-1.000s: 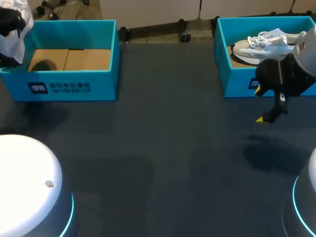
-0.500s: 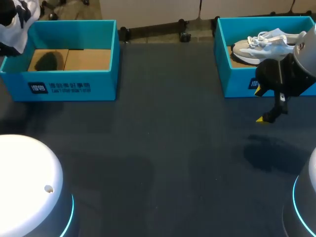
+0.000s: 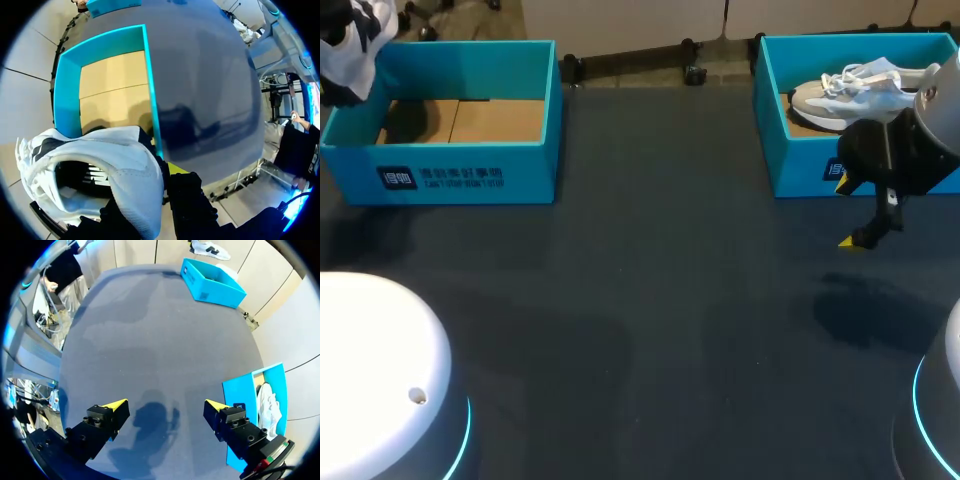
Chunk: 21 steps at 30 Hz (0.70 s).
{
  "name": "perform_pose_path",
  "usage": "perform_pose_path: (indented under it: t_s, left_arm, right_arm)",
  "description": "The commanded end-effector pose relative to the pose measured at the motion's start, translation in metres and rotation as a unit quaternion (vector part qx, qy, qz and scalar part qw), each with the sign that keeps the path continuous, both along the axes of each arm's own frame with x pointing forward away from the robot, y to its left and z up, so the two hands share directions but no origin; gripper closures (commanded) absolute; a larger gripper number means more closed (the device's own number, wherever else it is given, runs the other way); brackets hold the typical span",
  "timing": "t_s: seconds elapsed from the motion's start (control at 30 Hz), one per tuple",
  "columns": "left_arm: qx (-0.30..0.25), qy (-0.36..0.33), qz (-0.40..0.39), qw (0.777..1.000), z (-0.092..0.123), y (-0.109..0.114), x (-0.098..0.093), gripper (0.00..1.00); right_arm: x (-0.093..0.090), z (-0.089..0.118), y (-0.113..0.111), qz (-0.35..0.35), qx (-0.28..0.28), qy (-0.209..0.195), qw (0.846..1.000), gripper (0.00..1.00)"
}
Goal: Take the shoe out of the shoebox, open the shoe tongue, remove and reinsert the insole, then place the shoe into the shoebox
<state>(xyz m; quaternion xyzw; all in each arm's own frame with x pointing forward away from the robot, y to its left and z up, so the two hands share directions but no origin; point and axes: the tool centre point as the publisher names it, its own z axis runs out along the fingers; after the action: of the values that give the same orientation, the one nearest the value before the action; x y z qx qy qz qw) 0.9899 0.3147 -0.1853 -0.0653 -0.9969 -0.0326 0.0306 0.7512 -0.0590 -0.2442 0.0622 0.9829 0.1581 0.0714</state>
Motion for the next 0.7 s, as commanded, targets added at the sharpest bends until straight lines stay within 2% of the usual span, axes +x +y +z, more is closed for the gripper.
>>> perform_pose_path:
  t_s: [0.03, 0.27, 0.3, 0.43, 0.53, 0.67, 0.7]
  left_arm:
    - [0.0, 0.0, -0.001, 1.0, 0.002, 0.0, 0.0, 1.0]
    - [0.0, 0.0, -0.001, 1.0, 0.002, 0.0, 0.0, 1.0]
    - [0.006, -0.018, -0.028, 0.999, 0.004, 0.002, -0.001, 1.0]
    - [0.027, -0.011, -0.168, 0.985, 0.009, 0.012, 0.002, 1.0]
    - [0.027, 0.008, -0.32, 0.947, 0.006, 0.021, 0.007, 1.0]
    - [0.065, 0.008, -0.433, 0.899, 0.008, 0.032, 0.015, 1.0]
    - [0.066, 0.038, -0.468, 0.881, 0.01, 0.034, 0.019, 1.0]
  right_arm:
    - [0.0, -0.001, 0.0, 0.0, -0.001, 0.0, 1.0, 0.0]
    - [0.0, -0.001, 0.0, 0.0, -0.001, 0.0, 1.0, 0.0]
    - [0.0, -0.001, 0.0, 0.0, -0.001, 0.0, 1.0, 0.0]
    - [0.0, -0.001, 0.0, 0.0, -0.001, 0.0, 1.0, 0.0]
    - [0.0, -0.001, 0.0, 0.0, -0.001, 0.0, 1.0, 0.0]
    - [0.0, -0.001, 0.0, 0.0, -0.001, 0.0, 1.0, 0.0]
    - [0.0, -0.001, 0.0, 0.0, -0.001, 0.0, 1.0, 0.0]
